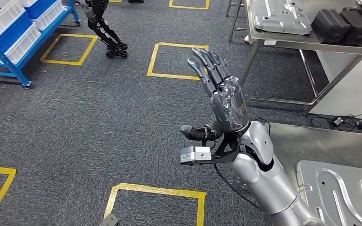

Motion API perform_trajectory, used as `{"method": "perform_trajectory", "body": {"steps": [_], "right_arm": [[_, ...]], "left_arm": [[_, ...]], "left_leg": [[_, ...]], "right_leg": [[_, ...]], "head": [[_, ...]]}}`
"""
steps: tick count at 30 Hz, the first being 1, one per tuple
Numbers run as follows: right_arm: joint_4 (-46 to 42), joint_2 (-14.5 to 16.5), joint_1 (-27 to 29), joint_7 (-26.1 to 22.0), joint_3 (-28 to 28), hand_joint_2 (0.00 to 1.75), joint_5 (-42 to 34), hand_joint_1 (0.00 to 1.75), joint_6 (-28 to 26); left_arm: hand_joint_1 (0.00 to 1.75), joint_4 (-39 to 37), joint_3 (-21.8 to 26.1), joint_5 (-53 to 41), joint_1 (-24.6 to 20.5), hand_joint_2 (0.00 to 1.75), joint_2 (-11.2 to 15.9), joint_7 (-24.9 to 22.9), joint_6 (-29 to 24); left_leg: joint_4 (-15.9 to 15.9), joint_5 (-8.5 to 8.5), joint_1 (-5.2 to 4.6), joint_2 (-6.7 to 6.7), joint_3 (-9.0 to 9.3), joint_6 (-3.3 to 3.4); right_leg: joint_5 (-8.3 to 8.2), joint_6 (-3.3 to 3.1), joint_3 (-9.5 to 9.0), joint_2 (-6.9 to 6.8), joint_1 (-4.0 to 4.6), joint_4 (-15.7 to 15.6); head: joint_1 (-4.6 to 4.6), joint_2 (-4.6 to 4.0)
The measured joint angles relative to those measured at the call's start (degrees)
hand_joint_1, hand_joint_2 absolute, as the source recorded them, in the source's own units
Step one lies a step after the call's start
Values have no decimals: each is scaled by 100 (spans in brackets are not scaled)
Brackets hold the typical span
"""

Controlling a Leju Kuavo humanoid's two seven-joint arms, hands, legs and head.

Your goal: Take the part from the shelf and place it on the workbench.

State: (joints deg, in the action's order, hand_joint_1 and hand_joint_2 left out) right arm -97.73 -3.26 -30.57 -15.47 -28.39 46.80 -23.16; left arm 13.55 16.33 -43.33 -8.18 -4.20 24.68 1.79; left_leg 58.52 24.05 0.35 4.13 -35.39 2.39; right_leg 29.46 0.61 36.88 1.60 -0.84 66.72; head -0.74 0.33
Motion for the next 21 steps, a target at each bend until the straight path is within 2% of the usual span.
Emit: {"method": "perform_trajectory", "body": {"steps": [1, 2, 3, 5, 6, 8, 9, 10, 11, 12, 13, 14, 15, 17, 18, 20, 21], "right_arm": [[-7, -8, 9, 8, 0, 0, 29, 0, 9], [-17, -16, 27, 19, -1, 0, 55, 0, 21], [-24, -28, 51, 30, -1, 0, 76, 0, 30], [-36, -48, 94, 45, -1, 0, 93, 0, 40], [-39, -55, 107, 47, 0, 0, 97, 0, 37], [-53, -61, 129, 48, 1, 0, 104, 0, 23], [-61, -66, 148, 48, 1, 0, 113, 0, 16], [-67, -73, 171, 48, 2, 0, 124, 0, 8], [-71, -79, 196, 48, 2, 0, 137, 0, 0], [-71, -84, 222, 49, 2, 0, 150, 0, -8], [-72, -87, 242, 49, 2, 0, 158, 0, -14], [-77, -89, 255, 49, 3, 0, 163, 0, -20], [-82, -91, 263, 50, 4, 0, 165, 0, -25], [-97, -97, 269, 50, 14, 0, 166, 0, -37], [-102, -100, 273, 50, 20, 0, 167, 0, -41], [-105, -103, 282, 50, 31, 0, 168, 0, -47], [-108, -104, 288, 50, 34, 0, 168, 0, -48]], "left_arm": [[0, 2, 0, -1, -11, 0, -5, -3, 11], [0, 2, 0, -3, -22, 0, -10, -6, 22], [0, 2, 0, -4, -27, 0, -14, -9, 31], [0, 2, 0, -8, -20, 0, -10, -13, 46], [0, 2, 0, -11, -10, 0, -9, -14, 52], [0, 2, 0, -16, -10, 0, -8, -14, 58], [0, 2, 0, -18, -18, 0, -13, -13, 59], [0, 2, 0, -22, -26, 0, -14, -13, 61], [0, 2, 0, -28, -25, 0, -15, -13, 63], [0, 2, 0, -35, -16, 0, -16, -13, 66], [0, 2, 0, -40, -3, 0, -15, -14, 67], [0, 2, 0, -43, 8, 0, -13, -14, 67], [0, 2, 0, -44, 12, 0, -11, -14, 67], [0, 2, 0, -47, 2, 0, -9, -12, 66], [0, 2, 0, -49, -1, 0, -9, -10, 66], [0, 2, 0, -54, 16, 0, -9, -8, 66], [0, 3, -1, -61, 33, 0, -10, -6, 65]], "left_leg": [[21, 6, -5, 62, -15, -20], [34, 3, 1, 122, -38, -48], [39, -4, 11, 180, -63, -83], [25, -25, 30, 295, -96, -164], [47, -7, 24, 254, -108, -199], [345, 173, 17, -10, -240, -262], [655, 329, 22, -175, -384, -296], [1020, 490, 40, -273, -564, -328], [1331, 596, 57, -321, -722, -355], [1493, 615, 69, -350, -807, -375], [1444, 531, 77, -375, -784, -386], [1188, 365, 81, -418, -649, -384], [802, 186, 77, -512, -448, -371], [179, -6, 22, -709, -122, -301], [46, -15, -4, -756, -60, -260], [14, -5, -22, -676, -61, -181], [-12, -15, -12, -623, -50, -147]], "right_leg": [[-145, -18, -147, 134, -11, -351], [-221, -30, -244, 245, -14, -587], [-222, -41, -282, 312, -11, -688], [-234, -71, -306, 212, -11, -732], [-245, -96, -333, 145, -23, -766], [-263, -155, -396, -3, -53, -833], [-256, -173, -417, -80, -40, -843], [-246, -190, -426, -162, -32, -841], [-233, -196, -428, -242, -24, -835], [-219, -196, -432, -315, -22, -828], [-203, -191, -439, -383, -22, -820], [-184, -181, -452, -444, -23, -812], [-161, -166, -471, -502, -20, -805], [-118, -117, -501, -605, 14, -794], [-105, -93, -512, -654, 34, -796], [-92, -46, -540, -752, 57, -819], [-63, -19, -554, -739, 48, -806]], "head": [[-1, 0], [-2, 0], [-2, 0], [-1, 0], [-3, 0], [-23, 0], [-33, 0], [-40, 0], [-39, 0], [-39, 0], [-39, 0], [-39, 0], [-39, 0], [-38, 0], [-36, 0], [-34, 0], [-34, 0]]}}
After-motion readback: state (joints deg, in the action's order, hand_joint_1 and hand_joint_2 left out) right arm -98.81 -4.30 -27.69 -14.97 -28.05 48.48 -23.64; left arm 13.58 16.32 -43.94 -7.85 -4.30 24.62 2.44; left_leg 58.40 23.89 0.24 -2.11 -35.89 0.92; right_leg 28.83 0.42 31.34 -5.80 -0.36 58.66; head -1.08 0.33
